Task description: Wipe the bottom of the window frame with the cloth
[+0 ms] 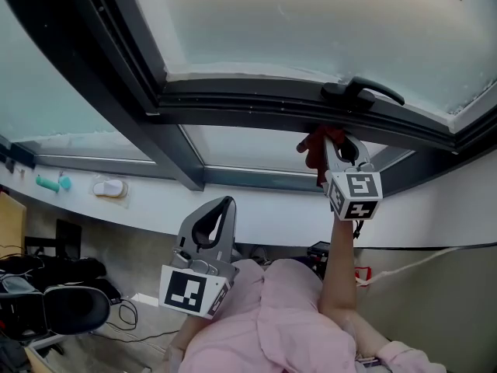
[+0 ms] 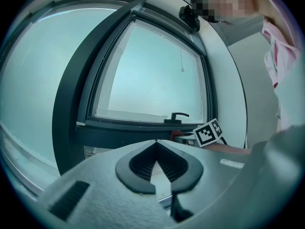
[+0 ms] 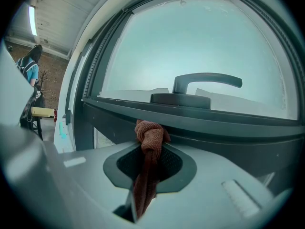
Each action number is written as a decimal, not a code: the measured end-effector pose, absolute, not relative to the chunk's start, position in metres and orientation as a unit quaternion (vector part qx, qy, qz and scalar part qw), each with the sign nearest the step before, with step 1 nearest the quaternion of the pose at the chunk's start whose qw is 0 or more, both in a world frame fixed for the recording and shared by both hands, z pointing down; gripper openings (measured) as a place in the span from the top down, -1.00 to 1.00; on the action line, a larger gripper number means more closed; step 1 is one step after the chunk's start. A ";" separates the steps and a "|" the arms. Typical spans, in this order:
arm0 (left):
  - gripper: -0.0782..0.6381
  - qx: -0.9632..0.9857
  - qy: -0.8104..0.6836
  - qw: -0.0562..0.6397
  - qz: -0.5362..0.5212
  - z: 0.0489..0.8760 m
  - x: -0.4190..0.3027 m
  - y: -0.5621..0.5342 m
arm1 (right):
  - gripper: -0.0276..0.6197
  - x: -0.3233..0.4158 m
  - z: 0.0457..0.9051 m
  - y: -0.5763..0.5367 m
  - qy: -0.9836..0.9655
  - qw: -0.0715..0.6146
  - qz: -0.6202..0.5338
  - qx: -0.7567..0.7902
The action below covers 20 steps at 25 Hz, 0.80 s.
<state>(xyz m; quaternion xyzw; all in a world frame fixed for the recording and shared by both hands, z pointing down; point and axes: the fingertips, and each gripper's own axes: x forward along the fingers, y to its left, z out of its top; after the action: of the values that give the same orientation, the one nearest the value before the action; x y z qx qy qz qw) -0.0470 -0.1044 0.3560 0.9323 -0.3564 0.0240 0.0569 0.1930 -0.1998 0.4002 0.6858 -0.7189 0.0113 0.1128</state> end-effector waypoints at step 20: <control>0.79 0.956 -0.282 0.078 0.024 0.358 -0.036 -0.116 | 0.73 0.223 0.394 -0.165 -0.660 0.113 0.038 0.742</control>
<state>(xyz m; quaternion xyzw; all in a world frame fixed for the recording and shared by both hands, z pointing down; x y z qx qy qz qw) -0.0359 -0.1155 0.3585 0.9561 -0.2816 0.0238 0.0776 0.2228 -0.1649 0.3945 0.7420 -0.6596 0.0383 0.1135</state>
